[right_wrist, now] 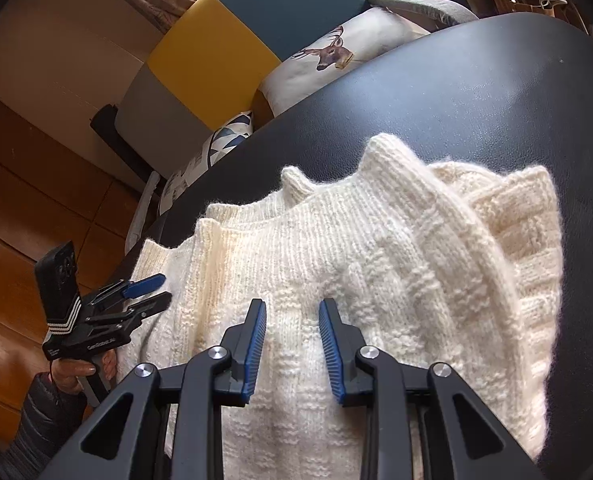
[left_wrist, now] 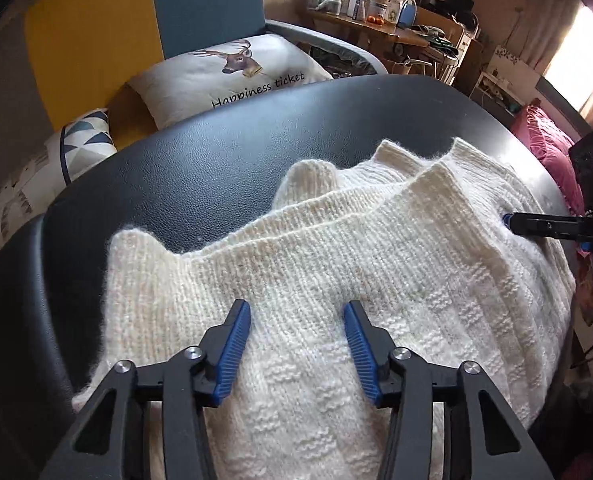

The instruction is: Fold clothes

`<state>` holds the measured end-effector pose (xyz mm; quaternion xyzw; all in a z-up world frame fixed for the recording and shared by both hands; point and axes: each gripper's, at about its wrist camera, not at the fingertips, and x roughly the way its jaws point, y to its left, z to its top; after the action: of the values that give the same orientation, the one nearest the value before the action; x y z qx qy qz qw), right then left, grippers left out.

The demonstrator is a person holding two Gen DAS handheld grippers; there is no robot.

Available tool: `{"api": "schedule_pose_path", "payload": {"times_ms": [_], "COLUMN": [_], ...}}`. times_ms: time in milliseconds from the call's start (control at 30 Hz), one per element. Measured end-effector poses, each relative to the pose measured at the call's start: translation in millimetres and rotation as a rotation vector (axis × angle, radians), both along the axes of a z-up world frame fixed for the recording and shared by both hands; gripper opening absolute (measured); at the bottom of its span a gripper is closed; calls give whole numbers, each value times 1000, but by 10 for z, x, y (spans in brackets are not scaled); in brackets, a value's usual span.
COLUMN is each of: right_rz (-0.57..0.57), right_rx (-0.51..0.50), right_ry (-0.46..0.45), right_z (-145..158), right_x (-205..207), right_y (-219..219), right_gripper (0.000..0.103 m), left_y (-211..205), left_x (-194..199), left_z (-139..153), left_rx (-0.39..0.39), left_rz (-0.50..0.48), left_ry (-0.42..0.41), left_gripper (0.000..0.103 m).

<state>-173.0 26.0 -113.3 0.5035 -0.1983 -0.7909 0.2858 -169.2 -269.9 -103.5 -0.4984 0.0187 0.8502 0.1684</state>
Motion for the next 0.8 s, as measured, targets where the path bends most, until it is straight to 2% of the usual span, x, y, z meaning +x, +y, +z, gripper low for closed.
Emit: {"api": "schedule_pose_path", "payload": {"times_ms": [33,67,133,300,333,400,467,533,600,633,700,800], "right_rz": [2,2,4,5,10,15,16,24,34,35,33,31], "right_rx": [1,-1,8,86,100,108,102,106,105,101,91,83], "right_ry": [2,2,8,70,79,73,78,89,91,87,75,74], "right_z": [-5,-14,-21,45,37,-14,-40,-47,-62,-67,-71,-80], "right_x": [0,-3,2,30,30,32,54,75,71,64,41,32], "right_y": [0,6,5,-38,-50,-65,-64,-63,-58,-51,-47,-46], "right_gripper": [28,28,27,27,27,27,27,27,27,27,27,27], "left_y": [-10,-19,-32,-202,-246,-247,-180,-220,-378,-462,-635,-860], "left_x": [8,28,92,220,205,98,57,86,153,209,306,372], "left_z": [5,15,34,222,228,102,-27,18,149,230,361,391], "left_rx": [13,5,-4,48,47,17,-13,37,112,114,65,12], "left_rz": [10,33,73,228,266,282,260,260,290,313,350,350], "left_ry": [6,24,60,196,207,150,99,106,122,144,187,174], "left_gripper": [25,8,7,6,6,7,12,14,37,41,43,50]}}
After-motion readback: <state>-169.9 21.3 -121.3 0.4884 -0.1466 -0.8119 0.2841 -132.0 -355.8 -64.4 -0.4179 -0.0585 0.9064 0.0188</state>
